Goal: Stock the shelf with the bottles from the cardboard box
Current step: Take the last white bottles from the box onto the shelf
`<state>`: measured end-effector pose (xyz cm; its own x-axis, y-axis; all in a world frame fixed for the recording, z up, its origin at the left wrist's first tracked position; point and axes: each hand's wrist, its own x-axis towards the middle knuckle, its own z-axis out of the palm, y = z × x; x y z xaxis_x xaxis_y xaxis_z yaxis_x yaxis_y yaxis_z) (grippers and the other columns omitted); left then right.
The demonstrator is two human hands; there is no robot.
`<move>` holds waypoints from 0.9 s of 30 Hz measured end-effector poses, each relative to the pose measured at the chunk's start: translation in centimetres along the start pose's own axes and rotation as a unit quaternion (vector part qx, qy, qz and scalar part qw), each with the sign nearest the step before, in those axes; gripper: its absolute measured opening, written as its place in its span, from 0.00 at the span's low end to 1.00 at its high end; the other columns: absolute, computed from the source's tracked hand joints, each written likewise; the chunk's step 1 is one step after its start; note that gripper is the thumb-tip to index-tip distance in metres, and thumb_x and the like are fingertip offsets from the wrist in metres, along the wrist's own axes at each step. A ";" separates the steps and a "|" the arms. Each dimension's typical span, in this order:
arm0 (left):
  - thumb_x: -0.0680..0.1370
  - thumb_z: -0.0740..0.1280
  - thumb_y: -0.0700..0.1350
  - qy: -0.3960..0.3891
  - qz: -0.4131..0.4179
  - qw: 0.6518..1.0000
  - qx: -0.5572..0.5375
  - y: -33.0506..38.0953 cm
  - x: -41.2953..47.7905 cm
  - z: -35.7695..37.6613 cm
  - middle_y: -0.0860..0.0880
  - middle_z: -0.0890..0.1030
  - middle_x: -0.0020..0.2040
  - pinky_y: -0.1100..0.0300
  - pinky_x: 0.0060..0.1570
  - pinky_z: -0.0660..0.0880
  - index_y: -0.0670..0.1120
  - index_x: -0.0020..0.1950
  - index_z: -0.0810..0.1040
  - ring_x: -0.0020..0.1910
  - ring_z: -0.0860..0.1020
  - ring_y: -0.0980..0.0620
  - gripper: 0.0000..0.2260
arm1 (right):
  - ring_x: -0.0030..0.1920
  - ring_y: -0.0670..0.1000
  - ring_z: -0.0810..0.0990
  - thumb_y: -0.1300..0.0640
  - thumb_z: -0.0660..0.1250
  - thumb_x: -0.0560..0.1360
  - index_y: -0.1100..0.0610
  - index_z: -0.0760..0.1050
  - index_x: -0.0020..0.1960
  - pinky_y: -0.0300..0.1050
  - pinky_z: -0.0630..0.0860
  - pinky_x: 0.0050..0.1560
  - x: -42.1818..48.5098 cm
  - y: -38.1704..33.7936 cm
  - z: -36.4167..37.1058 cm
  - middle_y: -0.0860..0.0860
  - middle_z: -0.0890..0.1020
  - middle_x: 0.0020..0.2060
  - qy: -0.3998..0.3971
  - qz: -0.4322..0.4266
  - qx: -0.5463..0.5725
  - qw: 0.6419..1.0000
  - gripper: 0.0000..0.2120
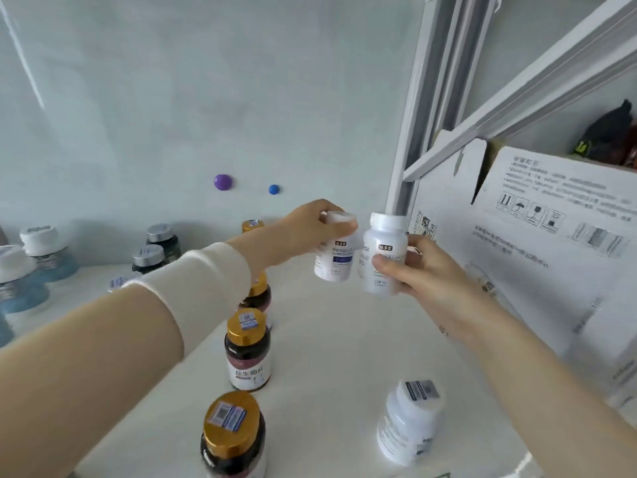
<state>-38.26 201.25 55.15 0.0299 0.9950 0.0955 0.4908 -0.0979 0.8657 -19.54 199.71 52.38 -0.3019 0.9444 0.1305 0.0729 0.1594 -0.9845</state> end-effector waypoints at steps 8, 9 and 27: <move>0.75 0.70 0.46 0.008 -0.026 0.995 0.091 -4.3 9.1 0.6 0.51 0.75 0.52 0.65 0.40 0.69 0.44 0.59 0.75 0.50 0.74 0.52 0.15 | 0.49 0.50 0.79 0.62 0.74 0.68 0.49 0.69 0.50 0.47 0.77 0.53 7.1 6.3 0.3 0.49 0.79 0.49 -0.013 0.038 -0.018 0.999 0.18; 0.75 0.69 0.45 0.010 -0.024 0.995 0.095 -4.6 9.8 0.7 0.50 0.75 0.51 0.66 0.40 0.69 0.43 0.60 0.75 0.50 0.73 0.52 0.15 | 0.47 0.48 0.79 0.63 0.74 0.68 0.48 0.69 0.50 0.44 0.77 0.50 7.7 6.9 0.3 0.49 0.78 0.49 -0.019 0.041 -0.021 0.999 0.19; 0.73 0.71 0.43 -0.012 -0.034 0.987 0.154 -6.4 14.5 1.7 0.48 0.77 0.58 0.54 0.63 0.71 0.44 0.60 0.74 0.59 0.75 0.49 0.17 | 0.46 0.36 0.75 0.63 0.77 0.65 0.52 0.68 0.56 0.22 0.71 0.41 11.6 11.0 0.9 0.39 0.75 0.47 -0.005 -0.023 -0.117 0.993 0.25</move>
<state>-39.49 216.37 50.17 0.0054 0.9996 0.0272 0.7337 -0.0225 0.6791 -23.14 212.15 42.97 -0.3195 0.9319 0.1719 0.2775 0.2654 -0.9233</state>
